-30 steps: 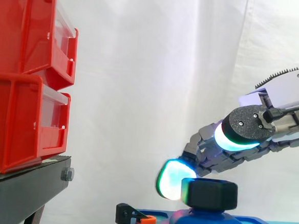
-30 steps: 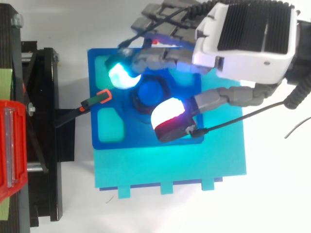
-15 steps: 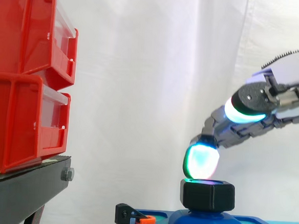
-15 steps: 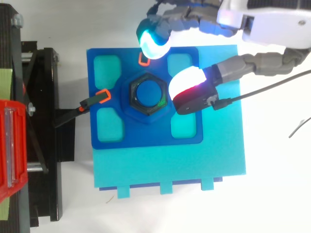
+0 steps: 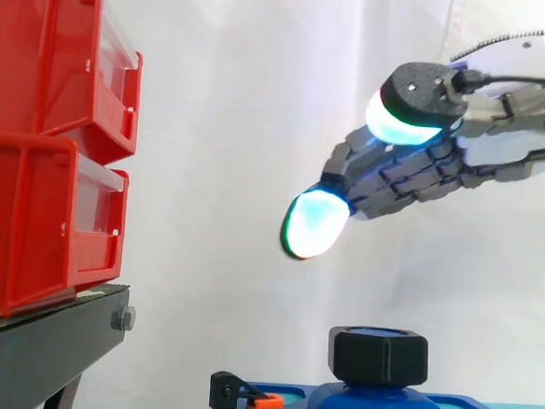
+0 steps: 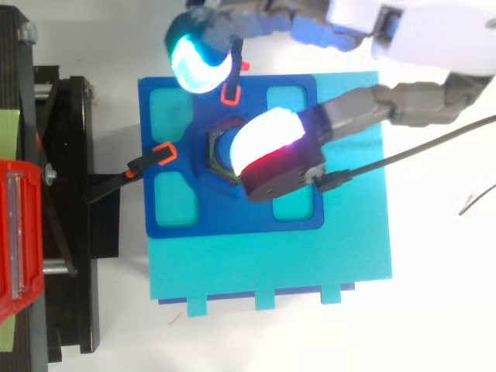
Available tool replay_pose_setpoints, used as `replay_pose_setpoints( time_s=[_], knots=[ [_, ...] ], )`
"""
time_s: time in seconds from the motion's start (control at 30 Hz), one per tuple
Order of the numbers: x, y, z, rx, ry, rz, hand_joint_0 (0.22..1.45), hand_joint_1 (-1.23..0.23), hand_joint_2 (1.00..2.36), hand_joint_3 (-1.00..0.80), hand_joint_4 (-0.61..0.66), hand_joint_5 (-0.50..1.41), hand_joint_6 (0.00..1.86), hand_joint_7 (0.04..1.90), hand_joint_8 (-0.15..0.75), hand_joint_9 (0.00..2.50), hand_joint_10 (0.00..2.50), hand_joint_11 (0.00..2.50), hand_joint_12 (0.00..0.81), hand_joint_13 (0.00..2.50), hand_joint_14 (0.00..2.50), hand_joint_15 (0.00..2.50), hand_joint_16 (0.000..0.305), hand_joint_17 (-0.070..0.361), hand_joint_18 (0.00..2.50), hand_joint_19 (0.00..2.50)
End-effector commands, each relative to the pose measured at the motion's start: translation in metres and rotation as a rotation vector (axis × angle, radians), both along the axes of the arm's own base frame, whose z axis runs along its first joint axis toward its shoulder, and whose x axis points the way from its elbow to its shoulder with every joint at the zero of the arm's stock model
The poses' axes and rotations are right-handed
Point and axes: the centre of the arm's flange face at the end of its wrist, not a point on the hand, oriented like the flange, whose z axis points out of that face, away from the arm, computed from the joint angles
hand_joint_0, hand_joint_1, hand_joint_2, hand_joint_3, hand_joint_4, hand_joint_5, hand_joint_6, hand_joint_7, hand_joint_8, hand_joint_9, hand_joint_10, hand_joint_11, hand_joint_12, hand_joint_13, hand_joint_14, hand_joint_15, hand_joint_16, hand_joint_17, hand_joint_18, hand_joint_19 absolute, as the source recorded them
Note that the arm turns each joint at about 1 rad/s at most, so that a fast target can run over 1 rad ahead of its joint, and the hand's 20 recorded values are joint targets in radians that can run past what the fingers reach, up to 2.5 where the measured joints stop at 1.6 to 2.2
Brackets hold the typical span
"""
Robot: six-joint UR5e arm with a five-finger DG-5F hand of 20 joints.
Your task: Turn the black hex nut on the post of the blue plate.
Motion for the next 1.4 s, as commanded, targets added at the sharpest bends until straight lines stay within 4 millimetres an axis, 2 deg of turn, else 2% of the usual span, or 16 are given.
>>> replay_pose_setpoints(
  time_s=[0.0,0.03,0.1,0.33,0.63,1.37],
  knots=[
    [0.013,0.010,-0.022,0.018,-0.011,0.009,0.47,-0.21,1.00,-0.50,0.15,-0.23,0.50,0.75,0.222,0.07,0.00,0.00,0.374,0.00,0.00,0.00,0.060,0.136,0.00,0.10],
    [0.017,0.014,-0.032,0.022,-0.002,0.013,0.47,-0.21,1.00,-0.50,0.15,-0.23,0.50,0.75,0.222,0.07,0.00,0.00,0.375,0.00,0.00,0.00,0.060,0.136,0.00,0.10],
    [0.019,0.017,-0.037,0.033,0.004,0.015,0.47,-0.21,1.00,-0.50,0.15,-0.23,0.50,0.75,0.223,0.07,0.00,0.00,0.375,0.00,0.00,0.00,0.060,0.136,0.00,0.10],
    [0.019,0.035,-0.038,0.032,0.021,0.046,0.47,-0.21,1.00,-0.50,0.15,-0.23,0.50,0.75,0.223,0.07,0.00,0.00,0.375,0.00,0.00,0.00,0.060,0.136,0.00,0.10],
    [0.015,0.037,-0.042,0.031,0.057,0.060,0.47,-0.21,1.00,-0.50,0.15,-0.23,0.50,0.76,0.223,0.07,0.00,0.00,0.373,0.00,0.00,0.00,0.060,0.135,0.00,0.10],
    [-0.003,0.009,-0.043,0.025,0.161,0.068,0.48,-0.21,1.00,-0.50,0.15,-0.23,0.50,0.78,0.224,0.07,0.00,0.00,0.375,0.00,0.00,0.00,0.060,0.135,0.00,0.10]
  ],
)
